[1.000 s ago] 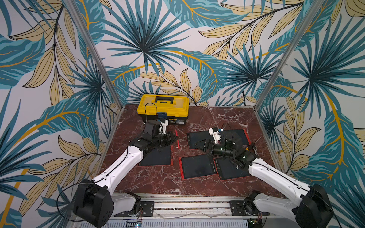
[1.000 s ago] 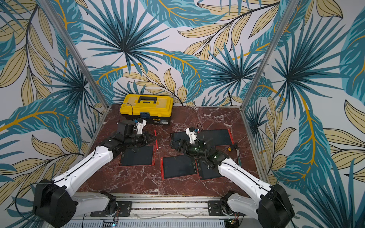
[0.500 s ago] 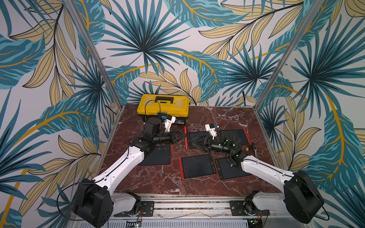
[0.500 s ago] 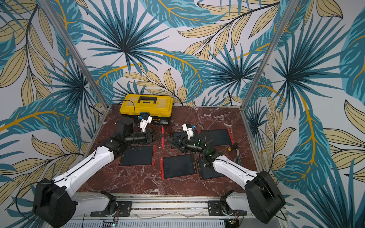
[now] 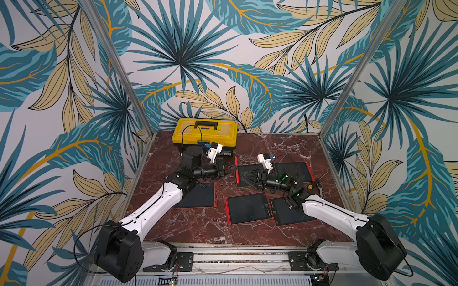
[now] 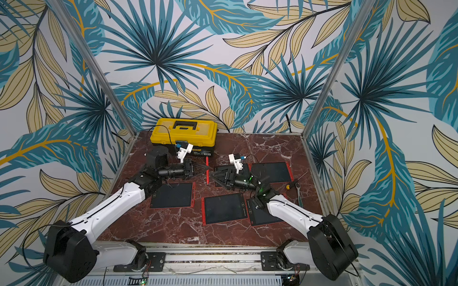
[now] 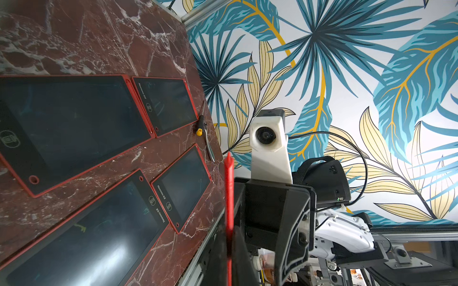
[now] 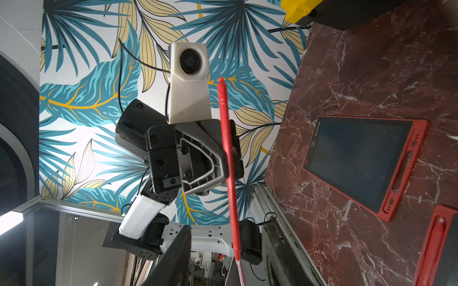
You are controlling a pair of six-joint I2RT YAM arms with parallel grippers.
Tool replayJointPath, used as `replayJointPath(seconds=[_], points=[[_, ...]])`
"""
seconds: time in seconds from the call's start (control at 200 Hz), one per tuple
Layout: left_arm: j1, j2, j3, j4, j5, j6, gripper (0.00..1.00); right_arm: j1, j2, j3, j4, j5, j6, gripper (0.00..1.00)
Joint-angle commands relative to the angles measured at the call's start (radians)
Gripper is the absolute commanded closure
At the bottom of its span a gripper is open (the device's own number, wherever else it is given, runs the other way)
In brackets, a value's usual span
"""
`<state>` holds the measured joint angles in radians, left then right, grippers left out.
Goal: Place the stylus back onto the writing tablet
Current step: Pick up the stylus from the center of the board.
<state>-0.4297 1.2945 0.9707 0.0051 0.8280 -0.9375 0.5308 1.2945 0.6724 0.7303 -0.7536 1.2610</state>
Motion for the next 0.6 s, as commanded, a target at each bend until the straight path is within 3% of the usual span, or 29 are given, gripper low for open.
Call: replayJointPath(seconds=[0.0, 0.596], points=[[-0.010, 0.005, 0.014, 0.037, 0.018, -0.017, 1.00, -0.003, 0.011, 0.000, 0.099, -0.032, 0.039, 0.55], [-0.030, 0.023, 0.022, 0.060, 0.019, -0.032, 1.00, -0.003, 0.061, -0.005, 0.173, -0.044, 0.076, 0.73]])
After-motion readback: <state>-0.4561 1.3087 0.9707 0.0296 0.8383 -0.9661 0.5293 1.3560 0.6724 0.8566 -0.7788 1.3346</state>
